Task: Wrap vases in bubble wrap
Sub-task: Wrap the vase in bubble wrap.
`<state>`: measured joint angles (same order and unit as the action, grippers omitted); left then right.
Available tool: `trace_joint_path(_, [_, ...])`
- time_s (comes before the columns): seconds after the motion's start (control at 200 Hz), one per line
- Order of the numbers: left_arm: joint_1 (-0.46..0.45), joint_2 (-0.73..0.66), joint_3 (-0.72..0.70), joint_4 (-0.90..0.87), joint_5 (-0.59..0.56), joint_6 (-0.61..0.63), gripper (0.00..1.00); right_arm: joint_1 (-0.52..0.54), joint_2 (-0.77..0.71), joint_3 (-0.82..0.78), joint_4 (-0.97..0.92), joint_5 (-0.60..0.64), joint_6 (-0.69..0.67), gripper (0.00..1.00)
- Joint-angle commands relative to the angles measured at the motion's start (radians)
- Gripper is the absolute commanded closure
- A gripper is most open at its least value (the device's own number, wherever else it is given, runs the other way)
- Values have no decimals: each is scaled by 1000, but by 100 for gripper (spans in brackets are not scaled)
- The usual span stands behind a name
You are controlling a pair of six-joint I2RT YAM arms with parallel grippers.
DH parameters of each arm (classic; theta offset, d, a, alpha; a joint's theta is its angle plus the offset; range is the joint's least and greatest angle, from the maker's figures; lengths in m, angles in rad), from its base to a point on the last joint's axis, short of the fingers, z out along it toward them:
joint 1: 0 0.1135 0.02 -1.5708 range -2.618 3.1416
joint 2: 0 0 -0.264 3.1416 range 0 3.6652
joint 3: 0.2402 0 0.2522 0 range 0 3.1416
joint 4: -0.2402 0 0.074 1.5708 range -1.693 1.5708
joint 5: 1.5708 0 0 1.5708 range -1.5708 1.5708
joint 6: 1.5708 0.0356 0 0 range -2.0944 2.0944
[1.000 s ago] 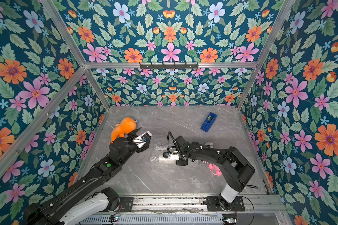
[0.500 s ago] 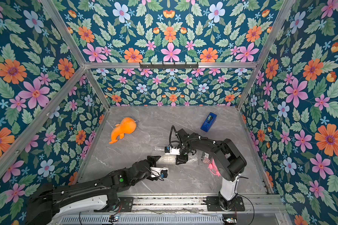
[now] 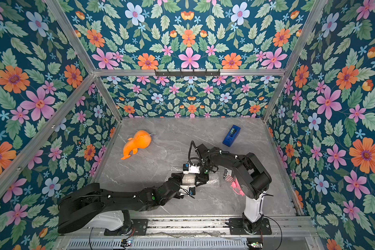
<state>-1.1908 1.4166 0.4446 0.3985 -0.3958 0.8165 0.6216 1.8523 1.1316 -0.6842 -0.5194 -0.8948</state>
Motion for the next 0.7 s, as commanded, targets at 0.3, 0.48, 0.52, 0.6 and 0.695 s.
trace_joint_path(0.3, [9,128,113,-198,135,42,40,3,5,-10,-179,42,2,40])
trace_joint_path(0.48, [32,154,164,-324,205,33,48,-7,-54,-24,-124,37,41,15])
trace_joint_path(0.52, [34,153,165,-331,207,38,48,-11,-75,-27,-115,37,55,3])
trace_joint_path(0.6, [37,154,166,-346,202,56,48,-15,-126,-41,-99,37,74,0])
trace_joint_path(0.695, [48,163,165,-366,202,75,47,-28,-230,-76,-30,42,129,0])
